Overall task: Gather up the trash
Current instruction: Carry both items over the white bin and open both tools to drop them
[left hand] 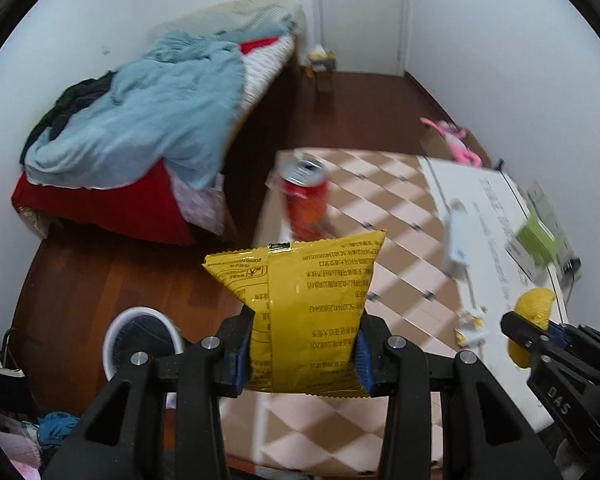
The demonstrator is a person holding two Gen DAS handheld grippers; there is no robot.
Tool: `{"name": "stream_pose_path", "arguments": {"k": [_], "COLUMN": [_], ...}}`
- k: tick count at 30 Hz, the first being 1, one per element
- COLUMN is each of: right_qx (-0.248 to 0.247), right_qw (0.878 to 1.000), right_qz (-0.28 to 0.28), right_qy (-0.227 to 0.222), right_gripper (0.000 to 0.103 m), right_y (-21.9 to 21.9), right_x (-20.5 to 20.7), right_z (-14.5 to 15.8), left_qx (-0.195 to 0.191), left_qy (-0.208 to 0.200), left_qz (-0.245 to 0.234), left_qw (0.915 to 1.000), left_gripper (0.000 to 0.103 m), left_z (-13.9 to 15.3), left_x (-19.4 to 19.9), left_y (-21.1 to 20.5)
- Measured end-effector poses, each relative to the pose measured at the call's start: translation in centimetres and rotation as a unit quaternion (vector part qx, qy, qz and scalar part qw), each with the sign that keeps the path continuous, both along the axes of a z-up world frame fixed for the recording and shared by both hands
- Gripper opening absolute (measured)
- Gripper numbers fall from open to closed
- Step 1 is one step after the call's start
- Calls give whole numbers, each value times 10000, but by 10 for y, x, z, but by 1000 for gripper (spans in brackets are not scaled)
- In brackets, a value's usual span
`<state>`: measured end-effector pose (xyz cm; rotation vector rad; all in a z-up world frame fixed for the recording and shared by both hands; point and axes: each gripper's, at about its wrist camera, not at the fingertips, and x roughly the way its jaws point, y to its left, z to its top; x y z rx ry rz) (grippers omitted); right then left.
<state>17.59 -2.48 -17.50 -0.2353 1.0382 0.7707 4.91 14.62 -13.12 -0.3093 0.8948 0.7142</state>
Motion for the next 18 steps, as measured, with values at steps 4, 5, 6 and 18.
{"name": "stream_pose_path", "arguments": {"k": [4,5,6,18], "right_qx": [110,117,122,-259], "right_qw": [9991,9987,9978,9701], "right_qz": [418,500,648,2385], "right_qy": [-52,-51,-45,373], "right_gripper": [17,17,17,17], "right_y": [59,70,90,301], "right_x": [-22,-26,-35,-177], "right_z": [15,16,17,-51], "left_qx": [59,54,48,-984], "left_qy": [-73,-78,-74,235], "left_qz": [392,491,594,1999], "left_qw": [9992,9987,9982,9746], "left_gripper": [37,37,37,37], "left_z": [8,7,5,-98], "left_x": [-40,-49,-59,-203], "left_y": [49,59,70,222]}}
